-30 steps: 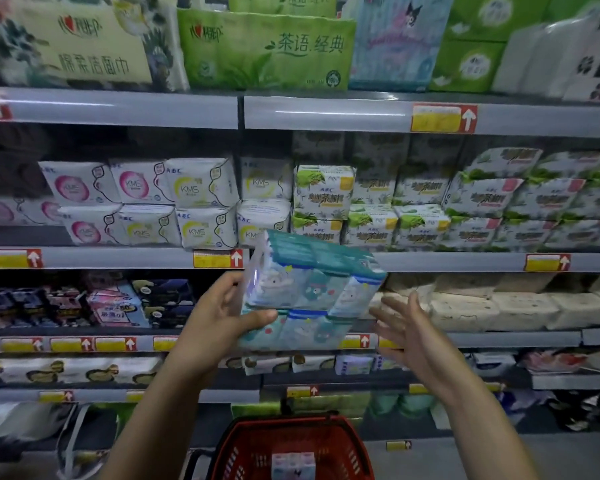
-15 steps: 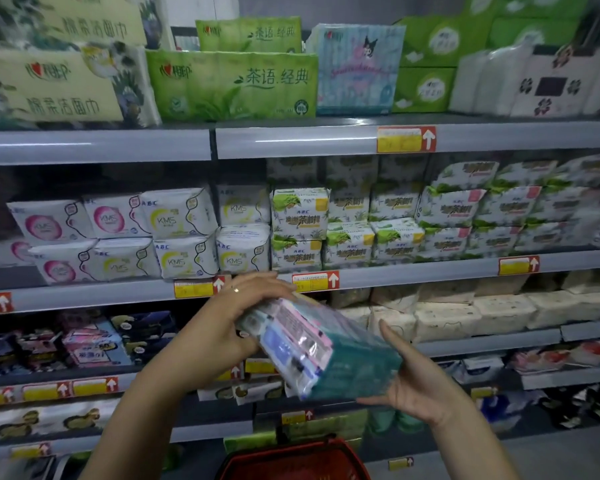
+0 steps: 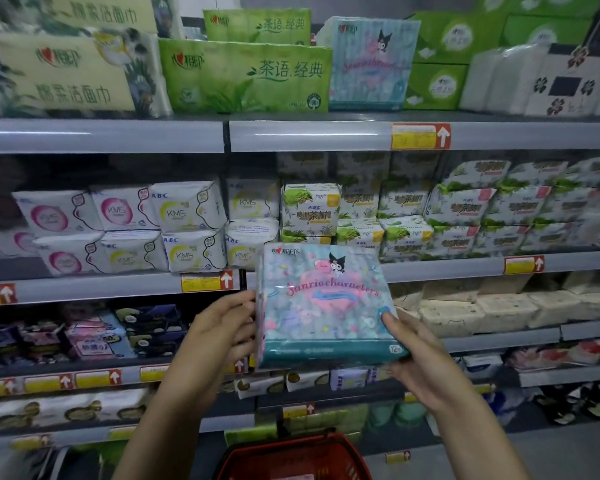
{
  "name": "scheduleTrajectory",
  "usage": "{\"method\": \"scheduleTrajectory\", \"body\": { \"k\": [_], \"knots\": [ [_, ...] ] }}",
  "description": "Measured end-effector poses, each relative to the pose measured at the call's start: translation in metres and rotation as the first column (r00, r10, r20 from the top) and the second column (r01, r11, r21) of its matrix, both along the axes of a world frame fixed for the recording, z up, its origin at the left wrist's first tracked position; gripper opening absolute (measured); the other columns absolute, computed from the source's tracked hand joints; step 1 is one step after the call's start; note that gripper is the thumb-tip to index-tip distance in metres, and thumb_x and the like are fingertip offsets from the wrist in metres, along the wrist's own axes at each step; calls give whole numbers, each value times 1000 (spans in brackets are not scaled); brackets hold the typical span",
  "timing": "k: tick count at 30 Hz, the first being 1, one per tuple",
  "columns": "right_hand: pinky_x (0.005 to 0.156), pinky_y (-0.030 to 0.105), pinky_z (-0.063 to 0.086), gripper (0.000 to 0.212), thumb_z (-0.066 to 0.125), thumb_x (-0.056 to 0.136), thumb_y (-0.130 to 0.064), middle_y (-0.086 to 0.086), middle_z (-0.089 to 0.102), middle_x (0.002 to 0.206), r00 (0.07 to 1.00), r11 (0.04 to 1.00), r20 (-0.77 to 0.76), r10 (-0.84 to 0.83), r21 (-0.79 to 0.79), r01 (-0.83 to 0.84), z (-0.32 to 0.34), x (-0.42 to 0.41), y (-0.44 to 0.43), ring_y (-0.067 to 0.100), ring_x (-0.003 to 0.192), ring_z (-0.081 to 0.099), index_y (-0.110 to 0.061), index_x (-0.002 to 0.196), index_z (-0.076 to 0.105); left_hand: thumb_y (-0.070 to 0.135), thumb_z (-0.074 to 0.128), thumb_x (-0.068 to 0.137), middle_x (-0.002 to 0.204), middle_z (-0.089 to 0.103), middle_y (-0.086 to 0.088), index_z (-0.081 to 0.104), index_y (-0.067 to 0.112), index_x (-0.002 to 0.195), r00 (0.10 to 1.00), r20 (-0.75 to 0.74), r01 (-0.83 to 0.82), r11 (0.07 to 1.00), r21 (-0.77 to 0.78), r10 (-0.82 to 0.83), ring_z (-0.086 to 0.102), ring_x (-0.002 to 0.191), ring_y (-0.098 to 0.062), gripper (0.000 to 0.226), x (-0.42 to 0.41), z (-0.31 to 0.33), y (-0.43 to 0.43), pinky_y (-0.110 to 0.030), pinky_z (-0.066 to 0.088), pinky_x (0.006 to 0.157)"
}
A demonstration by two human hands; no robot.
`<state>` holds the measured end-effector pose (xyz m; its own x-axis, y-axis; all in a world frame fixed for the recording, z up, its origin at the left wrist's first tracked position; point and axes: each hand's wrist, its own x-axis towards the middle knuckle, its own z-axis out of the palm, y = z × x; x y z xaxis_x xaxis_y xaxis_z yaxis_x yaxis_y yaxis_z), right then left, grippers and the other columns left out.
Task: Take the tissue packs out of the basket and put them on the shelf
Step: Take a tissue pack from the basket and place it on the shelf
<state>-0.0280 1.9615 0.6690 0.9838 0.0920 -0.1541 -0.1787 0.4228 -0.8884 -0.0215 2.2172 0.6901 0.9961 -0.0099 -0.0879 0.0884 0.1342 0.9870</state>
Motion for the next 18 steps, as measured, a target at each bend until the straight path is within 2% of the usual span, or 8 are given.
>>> {"method": "scheduleTrajectory", "body": {
  "k": [2, 4, 8, 10, 15, 18],
  "knots": [
    [61, 29, 57, 100, 94, 27, -47, 8, 74, 100, 998, 998, 54, -26, -57, 29, 4, -3, 7, 20, 87, 71, -11, 115, 61, 28, 46, 97, 109, 73, -7, 63, 17, 117, 999, -43, 15, 999, -47, -17, 71, 97, -24, 28, -3, -2, -2, -39, 54, 79],
    [65, 27, 57, 102, 93, 29, -51, 6, 73, 105, 992, 992, 121, -34, -114, 48, 7, -5, 14, 20, 92, 70, -15, 118, 59, 35, 54, 88, 105, 73, -7, 62, 17, 116, 999, -41, 4, 999, -37, -6, 71, 94, -22, 34, -4, -4, -2, -33, 55, 71],
    [72, 25, 56, 88, 89, 38, -56, 0, 71, 110, 976, 984, 215, -16, -169, 53, 14, -12, 27, 18, 98, 69, -24, 115, 60, 25, 61, 86, 104, 73, -11, 62, 12, 113, 998, -48, -34, 997, -75, 30, 72, 90, -22, 31, -4, -5, 4, -27, 57, 61],
    [71, 24, 56, 87, 88, 40, -57, 0, 71, 110, 972, 980, 233, -19, -189, 64, 16, -14, 33, 18, 98, 69, -24, 115, 60, 24, 62, 85, 104, 73, -11, 62, 10, 114, 999, -42, -30, 996, -84, 27, 72, 90, -22, 31, -4, -3, 9, -28, 57, 61],
    [68, 24, 56, 89, 88, 38, -57, -1, 71, 110, 972, 977, 233, -36, -196, 83, 19, -17, 41, 18, 96, 70, -24, 116, 59, 29, 66, 72, 103, 73, -8, 61, 10, 116, 1000, -18, 17, 995, -103, -19, 71, 93, -23, 48, 1, 4, 21, -41, 56, 78],
    [69, 24, 56, 85, 88, 42, -57, 0, 71, 112, 966, 975, 252, -50, -198, 103, 22, -19, 42, 18, 99, 69, -26, 116, 61, 29, 68, 69, 104, 73, -8, 62, 12, 115, 999, -9, 40, 992, -119, -42, 71, 95, -24, 49, 6, 7, 25, -45, 55, 83]
  ]
}}
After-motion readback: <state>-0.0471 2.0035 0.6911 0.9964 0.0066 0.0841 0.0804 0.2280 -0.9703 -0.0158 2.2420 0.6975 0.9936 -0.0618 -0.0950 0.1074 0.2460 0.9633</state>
